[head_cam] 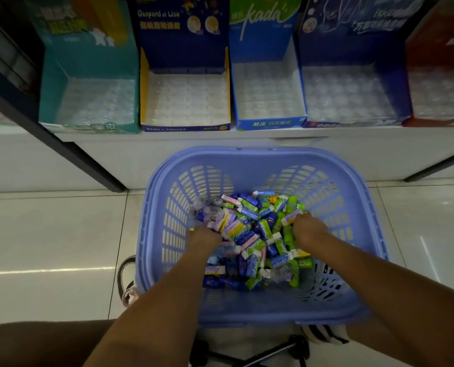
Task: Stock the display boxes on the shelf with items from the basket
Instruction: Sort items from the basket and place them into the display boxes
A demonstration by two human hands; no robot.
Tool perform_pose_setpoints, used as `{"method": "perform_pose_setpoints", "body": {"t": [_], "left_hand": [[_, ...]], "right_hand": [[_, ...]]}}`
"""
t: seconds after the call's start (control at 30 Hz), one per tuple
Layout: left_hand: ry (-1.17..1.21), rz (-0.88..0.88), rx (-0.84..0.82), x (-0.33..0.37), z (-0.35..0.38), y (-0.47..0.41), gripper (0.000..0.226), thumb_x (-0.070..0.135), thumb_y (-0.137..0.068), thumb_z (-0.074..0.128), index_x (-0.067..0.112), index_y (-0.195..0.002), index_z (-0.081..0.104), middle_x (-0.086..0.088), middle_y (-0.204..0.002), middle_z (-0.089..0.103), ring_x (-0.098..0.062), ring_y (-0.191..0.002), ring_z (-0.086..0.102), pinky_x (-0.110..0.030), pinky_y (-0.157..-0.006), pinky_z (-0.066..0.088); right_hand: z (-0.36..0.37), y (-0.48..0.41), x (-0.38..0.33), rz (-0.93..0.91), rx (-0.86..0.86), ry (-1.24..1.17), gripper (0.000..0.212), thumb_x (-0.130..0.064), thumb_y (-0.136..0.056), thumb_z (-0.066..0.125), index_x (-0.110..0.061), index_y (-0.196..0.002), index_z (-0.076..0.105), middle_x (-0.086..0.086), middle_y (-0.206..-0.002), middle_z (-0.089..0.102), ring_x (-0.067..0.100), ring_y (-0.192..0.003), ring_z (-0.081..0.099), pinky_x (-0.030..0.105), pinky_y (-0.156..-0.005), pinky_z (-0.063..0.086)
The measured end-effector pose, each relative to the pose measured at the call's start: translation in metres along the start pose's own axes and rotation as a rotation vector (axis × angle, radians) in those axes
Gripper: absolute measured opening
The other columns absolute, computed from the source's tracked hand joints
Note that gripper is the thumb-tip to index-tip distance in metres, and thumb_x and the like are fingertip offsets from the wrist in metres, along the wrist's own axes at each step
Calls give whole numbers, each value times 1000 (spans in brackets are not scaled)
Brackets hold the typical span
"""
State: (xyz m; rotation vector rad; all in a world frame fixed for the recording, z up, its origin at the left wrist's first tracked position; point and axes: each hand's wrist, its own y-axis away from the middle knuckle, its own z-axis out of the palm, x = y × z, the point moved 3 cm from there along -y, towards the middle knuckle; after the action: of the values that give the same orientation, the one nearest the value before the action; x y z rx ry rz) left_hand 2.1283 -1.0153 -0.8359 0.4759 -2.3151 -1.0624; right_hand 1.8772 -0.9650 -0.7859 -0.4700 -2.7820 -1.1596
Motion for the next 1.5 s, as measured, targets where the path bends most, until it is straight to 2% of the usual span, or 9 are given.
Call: {"method": "perform_pose_setpoints", "body": {"t": [0.17,0.3,0.43,0.53,0.67,0.9,1.03,1.27,1.5], "left_hand": [[-181,129,96,3,3,-3,66,57,-93,42,1,-124,54,-19,-126,56,-29,-116,51,-39,-104,38],[-89,114,188,4,-1,-8,67,54,-95,38,-3,-129,48,-21,-133,48,-32,-122,43,-41,-105,36],[-9,67,225,5,1,-9,76,56,-95,35,-5,-140,34,-22,-145,36,-35,-134,31,-46,-112,27],[24,68,264,2,2,-15,66,51,-95,39,-3,-132,47,-20,-137,45,-35,-128,37,-44,-108,31],[187,39,297,0,4,-16,54,45,-90,54,-1,-119,57,-19,-121,57,-36,-116,51,-45,-98,43],[683,-39,383,6,10,-15,41,26,-88,66,11,-125,58,-13,-116,65,-31,-105,63,-43,-88,54],[451,-39,399,8,10,-24,54,34,-86,66,10,-132,51,-17,-124,53,-35,-112,53,-43,-93,47],[750,-42,328,19,17,-26,59,48,-85,64,10,-129,52,-14,-119,62,-35,-109,59,-49,-91,49],[734,-26,289,14,7,-25,51,66,-85,48,19,-67,59,-3,-62,55,-13,-55,48,-27,-50,34]], "right_hand": [[12,39,-36,-523,-259,-265,9,-13,-80,65,-10,-80,56,8,-96,58,17,-81,58,26,-60,43],[26,57,-50,-700,-186,193,55,-12,-76,73,-3,-123,46,15,-111,54,32,-93,58,32,-67,38],[31,48,-51,-669,-72,329,46,-5,-81,61,-4,-126,50,17,-115,57,35,-94,60,37,-67,43],[5,33,-39,-426,-94,-142,19,-22,-77,70,-12,-91,62,6,-92,63,22,-81,61,29,-66,48],[-44,6,-70,-180,-289,-1445,25,-34,-81,72,-10,-81,66,8,-74,65,12,-55,53,22,-52,45],[-73,-23,-179,-126,-622,-2095,19,-21,-94,55,-6,-82,58,8,-65,60,20,-67,61,32,-69,54],[-67,-26,-154,-280,-587,-1830,11,7,-88,54,1,-93,63,16,-92,69,25,-92,66,42,-102,46],[-54,-52,-108,-577,285,-363,35,-14,-93,54,-8,-128,56,11,-131,54,24,-121,49,30,-101,38],[-41,-66,-127,-686,327,-195,41,-32,-98,44,-15,-135,50,5,-138,45,22,-127,42,33,-101,40]]}}
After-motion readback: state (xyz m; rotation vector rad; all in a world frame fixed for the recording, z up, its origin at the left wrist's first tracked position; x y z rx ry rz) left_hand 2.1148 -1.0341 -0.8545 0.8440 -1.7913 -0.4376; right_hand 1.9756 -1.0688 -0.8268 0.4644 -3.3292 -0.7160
